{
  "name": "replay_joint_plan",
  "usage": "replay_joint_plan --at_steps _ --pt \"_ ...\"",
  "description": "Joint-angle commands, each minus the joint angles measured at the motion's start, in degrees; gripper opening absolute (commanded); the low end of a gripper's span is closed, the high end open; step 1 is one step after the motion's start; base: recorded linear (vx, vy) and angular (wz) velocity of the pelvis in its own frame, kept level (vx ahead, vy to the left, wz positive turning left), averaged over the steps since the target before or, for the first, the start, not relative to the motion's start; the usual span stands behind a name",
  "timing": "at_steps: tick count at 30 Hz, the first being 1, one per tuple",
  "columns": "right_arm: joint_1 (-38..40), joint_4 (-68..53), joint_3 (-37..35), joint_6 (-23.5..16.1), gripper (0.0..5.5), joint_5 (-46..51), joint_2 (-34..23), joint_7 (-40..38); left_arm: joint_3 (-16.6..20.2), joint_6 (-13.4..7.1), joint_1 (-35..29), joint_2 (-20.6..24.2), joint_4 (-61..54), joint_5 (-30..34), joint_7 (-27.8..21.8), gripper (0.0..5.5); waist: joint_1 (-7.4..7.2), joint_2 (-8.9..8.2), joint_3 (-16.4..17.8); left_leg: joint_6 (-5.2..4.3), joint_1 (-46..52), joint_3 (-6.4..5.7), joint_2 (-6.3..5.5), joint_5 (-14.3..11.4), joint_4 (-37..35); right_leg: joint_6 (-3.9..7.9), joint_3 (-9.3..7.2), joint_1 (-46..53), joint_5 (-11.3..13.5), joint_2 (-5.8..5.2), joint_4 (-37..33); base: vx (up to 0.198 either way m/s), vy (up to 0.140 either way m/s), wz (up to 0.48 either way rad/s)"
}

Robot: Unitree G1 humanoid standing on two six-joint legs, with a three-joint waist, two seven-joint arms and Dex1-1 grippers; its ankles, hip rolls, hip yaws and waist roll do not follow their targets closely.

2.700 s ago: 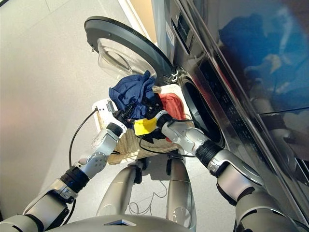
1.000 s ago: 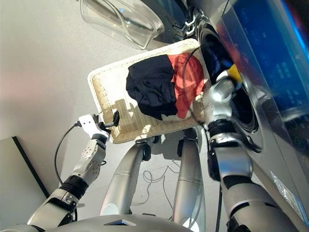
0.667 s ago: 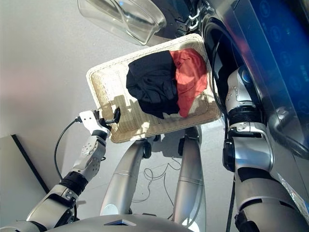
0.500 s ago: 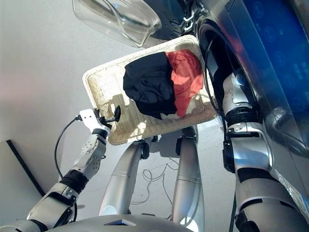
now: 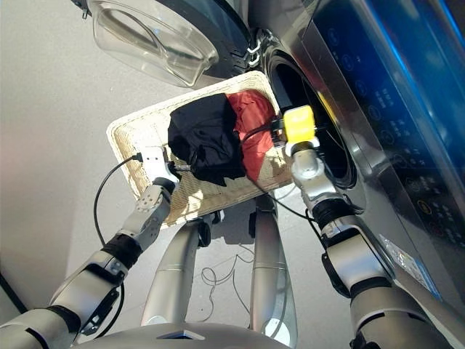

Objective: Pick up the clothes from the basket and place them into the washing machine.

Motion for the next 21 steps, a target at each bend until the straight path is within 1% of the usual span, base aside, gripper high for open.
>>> replay_joint_plan --at_steps 1,2,3,5,6,7,8,10,11,12,13,14,16,17,18,19,21 --pt "0.00 -5.61 1.50 -1.97 5.50 -3.98 1.83 1.32 1.69 -1.41 -2.28 -0.83 3.62 2.77 1.55 5.50 -0.40 -0.43 -1.01 -0.45 -2.78 -2.28 0.61 0.85 -1.57 2.31 -1.52 1.09 -3.88 1.69 0.25 0.000 0.000 0.000" --pt "0.15 -7.17 2.43 -1.88 5.50 -5.35 1.62 1.68 2.02 -1.39 -2.63 -0.98 4.24 2.33 1.63 5.50 -0.64 -0.50 -0.79 -0.40 -3.61 -2.18 0.77 0.26 0.06 2.19 -1.49 0.56 -4.02 1.96 1.04 0.000 0.000 0.000" --pt "0.53 -8.82 3.23 -2.06 5.50 -6.08 2.19 1.86 2.36 -0.94 -3.20 -1.31 5.27 2.12 1.76 5.50 -0.93 -0.73 -0.60 -0.26 -5.19 -2.09 1.13 -0.68 2.68 2.02 -1.39 -0.68 -4.23 2.48 2.44 -0.028 0.020 -0.268" --pt "0.94 -11.35 4.37 -2.01 5.50 -7.38 2.48 2.75 3.32 -0.60 -4.54 -0.90 7.28 2.49 2.27 5.50 -1.50 -1.16 -0.32 -0.19 -7.34 -2.13 1.72 -1.95 5.55 1.85 -1.17 -2.32 -4.59 3.36 3.75 -0.014 0.023 -0.413" --pt "1.60 -12.76 4.66 -2.16 5.50 -7.75 2.69 2.74 3.87 -0.42 -5.06 -0.58 8.02 2.63 2.56 5.50 -1.68 -1.34 -0.24 -0.16 -8.35 -1.95 2.11 -2.56 6.92 1.81 -1.08 -3.29 -4.75 3.62 4.44 -0.003 0.018 -0.359" --pt "2.22 -14.08 4.63 -2.33 5.50 -7.85 2.76 2.89 4.74 -0.45 -5.50 -0.17 8.70 2.74 3.04 5.50 -1.97 -1.63 -0.11 -0.18 -9.09 -1.85 2.49 -3.03 7.76 1.76 -0.94 -3.92 -4.95 3.95 4.89 0.007 0.027 -0.269" --pt "3.55 -16.90 4.27 -2.65 5.50 -7.93 2.70 2.88 6.62 -0.23 -6.80 0.51 10.65 2.07 4.00 5.50 -2.52 -2.11 0.23 -0.09 -10.92 -1.64 2.94 -4.14 10.54 1.67 -0.86 -5.51 -5.43 4.55 6.53 0.001 0.017 -0.238" --pt "5.24 -19.72 3.49 -3.34 5.50 -7.24 2.61 2.93 8.81 -0.22 -8.37 1.42 12.57 0.51 4.59 5.50 -3.34 -2.72 0.46 0.01 -13.06 -1.52 3.40 -5.22 13.16 1.63 -1.11 -7.36 -5.86 5.31 8.20 -0.017 0.016 -0.261" --pt "6.25 -21.11 3.36 -3.71 5.50 -6.98 2.40 3.10 9.46 -0.27 -8.77 1.84 12.77 0.23 4.46 5.50 -3.65 -2.93 0.49 -0.08 -13.72 -1.54 3.77 -5.56 13.61 1.69 -1.12 -7.92 -5.99 5.48 8.49 -0.015 0.007 -0.180" --pt "6.32 -21.21 3.34 -3.66 5.50 -6.98 2.36 3.13 9.46 -0.27 -8.77 1.84 12.79 0.21 4.44 5.50 -3.62 -2.92 0.41 -0.08 -13.82 -1.54 3.79 -5.59 13.68 1.68 -1.13 -8.01 -6.01 5.50 8.53 0.000 0.000 0.000" --pt "8.16 -23.55 2.86 -4.29 5.50 -6.23 1.89 3.77 10.71 -0.35 -10.00 2.92 13.61 -0.55 4.36 5.50 -4.51 -3.31 0.56 -0.05 -15.25 -1.13 4.24 -6.34 15.40 1.75 -1.26 -9.26 -6.05 5.98 9.28 0.000 0.000 0.000" --pt "8.74 -24.40 2.92 -4.42 5.50 -6.15 1.65 4.09 11.22 -0.32 -10.40 3.21 13.81 -0.67 4.29 5.50 -4.70 -3.50 0.56 -0.01 -15.98 -1.26 4.40 -6.63 16.10 1.78 -1.37 -9.82 -6.16 6.18 9.67 -0.010 0.048 -0.194" --pt "10.12 -25.56 2.94 -4.71 5.50 -5.62 1.19 4.86 11.80 -0.39 -11.44 4.24 14.51 -0.43 4.80 5.50 -5.33 -3.85 0.53 0.17 -17.29 -1.11 4.77 -7.25 17.81 1.72 -1.62 -10.94 -6.31 6.62 10.67 -0.002 0.017 -0.098" --pt "10.15 -25.61 2.92 -4.69 5.50 -5.59 1.17 4.89 11.80 -0.40 -11.45 4.25 14.53 -0.44 4.79 5.50 -5.30 -3.84 0.45 0.17 -17.43 -1.12 4.81 -7.31 17.93 1.72 -1.62 -11.07 -6.33 6.66 10.74 0.000 0.000 0.000" --pt "11.83 -26.19 2.64 -4.94 5.50 -5.04 0.83 5.34 12.46 -0.40 -11.96 4.80 14.71 -0.76 4.88 4.36 -5.74 -4.01 0.30 0.14 -17.87 -1.04 4.94 -7.49 18.45 1.75 -1.69 -11.48 -6.42 6.77 11.10 0.000 0.000 0.000" --pt "12.49 -26.17 2.59 -4.99 5.50 -4.98 0.58 5.48 12.88 -0.59 -12.16 4.87 14.80 -0.84 5.04 0.00 -5.84 -3.95 0.08 0.11 -17.91 -1.09 4.95 -7.51 18.37 1.76 -1.73 -11.73 -6.47 6.68 11.15 0.000 0.000 0.000" --pt "13.73 -25.63 2.32 -5.01 5.50 -4.78 0.36 5.76 13.14 -1.08 -12.15 5.04 13.82 -1.47 5.00 0.00 -6.18 -3.71 -0.58 0.04 -17.57 -1.33 4.72 -7.38 17.58 1.76 -1.82 -11.77 -6.40 6.48 10.92 0.000 0.000 0.000"
